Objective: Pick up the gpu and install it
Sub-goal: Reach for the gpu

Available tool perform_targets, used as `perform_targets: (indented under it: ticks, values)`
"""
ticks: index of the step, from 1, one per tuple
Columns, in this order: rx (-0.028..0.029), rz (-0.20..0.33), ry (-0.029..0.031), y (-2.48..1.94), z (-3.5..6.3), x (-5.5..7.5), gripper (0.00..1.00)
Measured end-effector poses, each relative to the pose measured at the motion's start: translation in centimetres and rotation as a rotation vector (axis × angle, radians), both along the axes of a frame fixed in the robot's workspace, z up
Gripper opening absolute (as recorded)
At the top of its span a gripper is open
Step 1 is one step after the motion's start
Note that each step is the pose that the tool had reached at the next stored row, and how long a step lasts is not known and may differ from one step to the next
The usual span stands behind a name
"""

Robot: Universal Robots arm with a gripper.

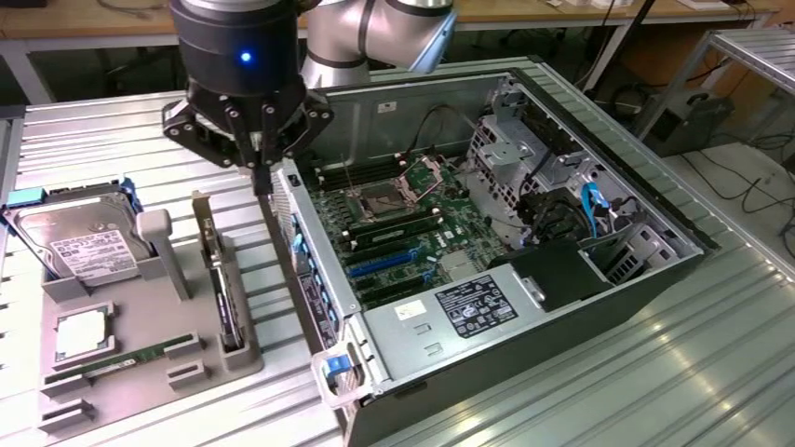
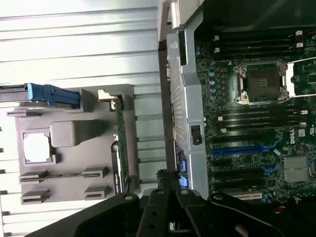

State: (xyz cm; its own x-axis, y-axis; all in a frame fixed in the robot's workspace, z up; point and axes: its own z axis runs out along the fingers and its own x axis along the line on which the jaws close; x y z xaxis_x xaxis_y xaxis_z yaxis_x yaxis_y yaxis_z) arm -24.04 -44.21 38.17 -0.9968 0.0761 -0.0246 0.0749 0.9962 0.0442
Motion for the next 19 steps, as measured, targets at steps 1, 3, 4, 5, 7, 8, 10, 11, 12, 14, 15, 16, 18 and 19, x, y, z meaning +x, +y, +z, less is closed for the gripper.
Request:
perform_targets:
  ticks: [1,3,4,5,7,8,10,11,12,14,15,16,18,19]
  values:
    - [0.0000,0.000,0.0000,-0.10,-0.18,-0.6,0.11]
    - [-0.0001,0.000,0.0001,-0.25,-0.46,-1.4,0.11]
    - [-0.0001,0.000,0.0001,-0.33,-0.61,-1.9,0.11]
    - [0.0000,0.000,0.0001,-0.43,-0.89,-2.5,0.11]
    - [-0.0002,0.000,0.0003,-0.58,-1.29,-3.4,0.11]
    - [-0.0001,0.000,0.0003,-0.63,-1.44,-3.7,0.11]
    - [-0.0002,0.000,0.0006,-0.80,-1.90,-4.6,0.11]
    - [-0.0002,0.000,0.0007,-0.86,-2.10,-5.0,0.11]
    - [-0.0001,0.000,0.0009,-0.91,-2.28,-5.3,0.11]
    - [-0.0003,0.000,0.0022,-0.94,-2.52,-5.6,0.11]
    - [-0.0003,0.000,0.0024,-0.94,-2.52,-5.6,0.11]
    - [-0.0003,0.000,0.0024,-0.94,-2.52,-5.6,0.11]
    - [-0.0002,0.000,0.0024,-0.94,-2.52,-5.6,0.11]
    - [-0.0003,0.000,0.0024,-0.94,-2.52,-5.6,0.11]
